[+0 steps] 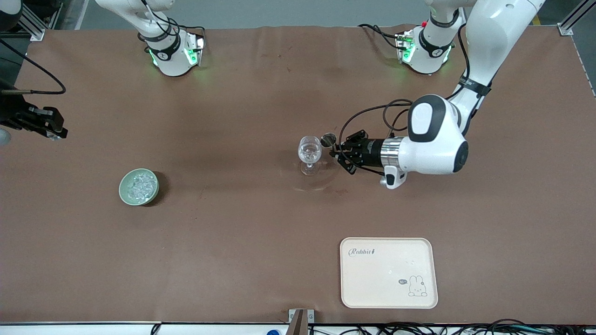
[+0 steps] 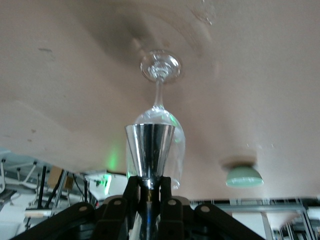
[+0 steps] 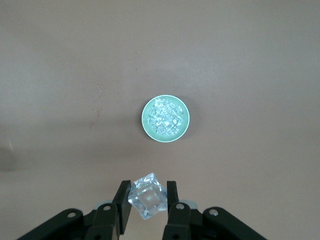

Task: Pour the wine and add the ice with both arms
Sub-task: 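Carry the metal jigger with the left gripper to the wine glass, then tilt the jigger over the wine glass rim with the left gripper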

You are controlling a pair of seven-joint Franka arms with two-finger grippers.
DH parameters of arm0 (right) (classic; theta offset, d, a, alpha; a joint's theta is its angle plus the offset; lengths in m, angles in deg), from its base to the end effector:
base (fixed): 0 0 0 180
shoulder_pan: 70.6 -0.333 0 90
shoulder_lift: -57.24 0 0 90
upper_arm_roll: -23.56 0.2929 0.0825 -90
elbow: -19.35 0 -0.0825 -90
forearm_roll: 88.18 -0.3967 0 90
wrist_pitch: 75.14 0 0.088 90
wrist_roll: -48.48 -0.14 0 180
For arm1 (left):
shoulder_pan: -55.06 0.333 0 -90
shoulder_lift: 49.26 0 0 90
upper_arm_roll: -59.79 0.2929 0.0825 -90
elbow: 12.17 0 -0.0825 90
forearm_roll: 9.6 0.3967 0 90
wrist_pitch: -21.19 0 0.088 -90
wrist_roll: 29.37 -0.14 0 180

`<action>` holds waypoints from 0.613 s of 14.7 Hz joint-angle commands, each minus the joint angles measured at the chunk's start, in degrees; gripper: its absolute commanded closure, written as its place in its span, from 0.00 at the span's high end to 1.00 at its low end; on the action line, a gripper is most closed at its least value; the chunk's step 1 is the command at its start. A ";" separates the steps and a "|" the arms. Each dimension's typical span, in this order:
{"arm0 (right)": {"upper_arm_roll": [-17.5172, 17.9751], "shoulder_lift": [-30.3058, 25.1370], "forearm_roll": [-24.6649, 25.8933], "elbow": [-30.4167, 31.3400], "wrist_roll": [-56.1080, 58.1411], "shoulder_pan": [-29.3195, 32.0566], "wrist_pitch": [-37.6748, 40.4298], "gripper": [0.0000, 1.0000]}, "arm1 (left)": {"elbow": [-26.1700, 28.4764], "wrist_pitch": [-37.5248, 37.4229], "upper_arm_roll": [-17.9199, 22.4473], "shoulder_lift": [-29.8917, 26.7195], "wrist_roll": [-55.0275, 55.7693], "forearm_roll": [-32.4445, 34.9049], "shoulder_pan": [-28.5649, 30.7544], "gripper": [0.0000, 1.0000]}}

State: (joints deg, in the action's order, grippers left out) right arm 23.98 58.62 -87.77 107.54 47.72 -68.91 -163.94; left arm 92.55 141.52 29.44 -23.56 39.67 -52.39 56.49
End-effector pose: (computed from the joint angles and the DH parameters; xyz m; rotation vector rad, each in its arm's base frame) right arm 0.5715 -0.0137 0.5681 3.1341 -0.0557 -0.0211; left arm 0.5413 -0.3420 0.2769 2.1041 1.4039 -0.9753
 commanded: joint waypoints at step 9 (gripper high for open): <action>0.19 0.03 -0.84 -0.74 -0.30 0.60 0.73 0.05 | 0.66 3.94 0.30 -3.29 12.77 9.47 -4.06 0.00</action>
State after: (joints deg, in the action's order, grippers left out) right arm 23.95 58.62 -87.81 107.52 47.72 -68.82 -163.86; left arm 92.61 143.99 29.43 -25.31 49.43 -44.60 53.74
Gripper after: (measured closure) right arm 0.670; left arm 0.784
